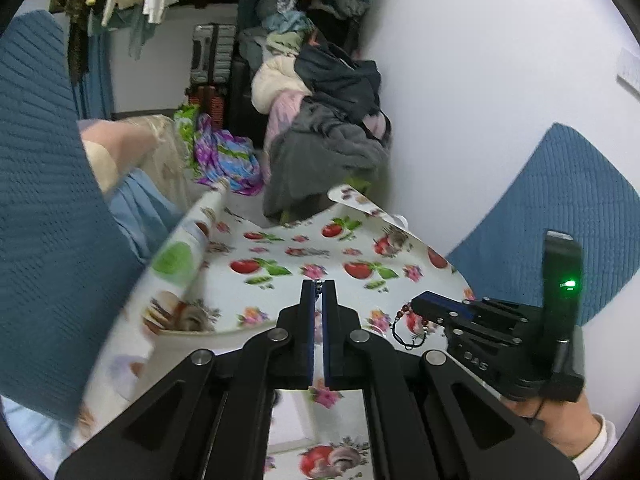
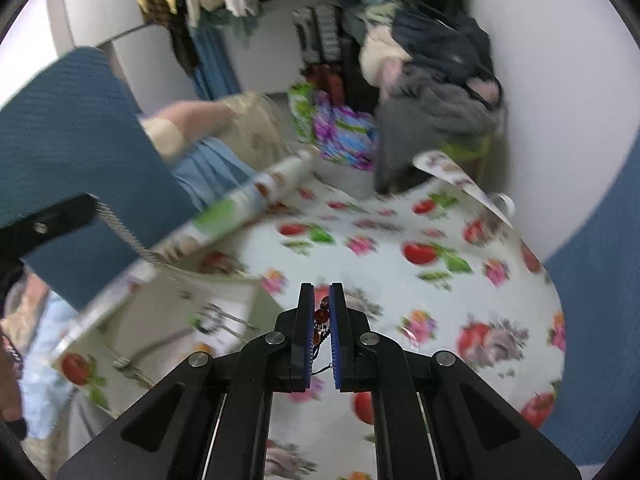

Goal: Organize jewelry
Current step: 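Carry the chain with left tool and bracelet with right tool over the box, then open both tools to drop the chain and bracelet into the box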

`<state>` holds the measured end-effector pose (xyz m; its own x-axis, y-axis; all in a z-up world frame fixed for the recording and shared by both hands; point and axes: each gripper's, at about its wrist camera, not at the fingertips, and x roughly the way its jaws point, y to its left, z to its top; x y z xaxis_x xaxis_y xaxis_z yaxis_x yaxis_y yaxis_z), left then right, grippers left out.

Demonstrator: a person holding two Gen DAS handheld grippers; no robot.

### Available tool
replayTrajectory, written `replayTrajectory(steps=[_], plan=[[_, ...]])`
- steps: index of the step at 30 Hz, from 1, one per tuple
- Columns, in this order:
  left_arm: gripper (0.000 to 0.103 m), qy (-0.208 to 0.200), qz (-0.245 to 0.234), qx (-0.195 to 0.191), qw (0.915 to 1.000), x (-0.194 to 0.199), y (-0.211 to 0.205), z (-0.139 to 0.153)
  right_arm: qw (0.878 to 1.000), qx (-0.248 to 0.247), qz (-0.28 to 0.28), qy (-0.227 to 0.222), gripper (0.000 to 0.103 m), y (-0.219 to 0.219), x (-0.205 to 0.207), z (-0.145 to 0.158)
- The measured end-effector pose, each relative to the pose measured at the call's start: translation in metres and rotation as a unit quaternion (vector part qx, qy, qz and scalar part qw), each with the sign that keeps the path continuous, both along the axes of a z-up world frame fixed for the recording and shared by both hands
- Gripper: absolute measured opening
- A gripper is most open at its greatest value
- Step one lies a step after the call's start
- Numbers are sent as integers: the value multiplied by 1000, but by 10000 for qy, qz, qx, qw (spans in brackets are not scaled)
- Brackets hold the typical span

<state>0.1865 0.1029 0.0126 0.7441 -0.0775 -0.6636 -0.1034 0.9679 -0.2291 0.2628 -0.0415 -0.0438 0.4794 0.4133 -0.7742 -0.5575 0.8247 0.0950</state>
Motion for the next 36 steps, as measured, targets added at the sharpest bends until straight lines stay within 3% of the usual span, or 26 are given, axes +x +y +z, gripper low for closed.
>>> replayTrajectory(steps=[5, 8, 14, 21, 27, 29, 31, 32, 34, 36], plan=[[2, 78, 189, -23, 9998, -9, 31, -6, 9993, 157, 323, 103, 5, 34, -10, 8], [2, 261, 311, -136, 9991, -15, 51, -28, 9985, 172, 481, 184, 5, 55, -20, 0], [2, 644, 442, -357, 9963, -23, 72, -75, 9955, 57, 728, 609, 5, 94, -34, -44], [2, 1177, 444, -551, 9905, -30, 79, -132, 9918, -182, 710, 1043, 6, 108, -40, -97], [2, 1408, 395, -618, 9873, -34, 77, -153, 9885, -247, 567, 1383, 7, 101, -40, -124], [3, 1466, 376, -601, 9867, -34, 77, -154, 9883, -259, 550, 1395, 9, 99, -40, -123], [3, 1506, 421, -523, 9863, -35, 78, -151, 9891, -256, 524, 1351, 23, 96, -40, -117], [3, 1531, 444, -481, 9860, -36, 78, -148, 9897, -225, 517, 1319, 25, 94, -39, -112], [11, 1507, 452, -482, 9864, -37, 80, -143, 9911, -129, 513, 1225, 25, 92, -39, -98], [45, 1406, 541, -421, 9877, -40, 81, -130, 9928, -45, 498, 1089, 25, 90, -39, -79]])
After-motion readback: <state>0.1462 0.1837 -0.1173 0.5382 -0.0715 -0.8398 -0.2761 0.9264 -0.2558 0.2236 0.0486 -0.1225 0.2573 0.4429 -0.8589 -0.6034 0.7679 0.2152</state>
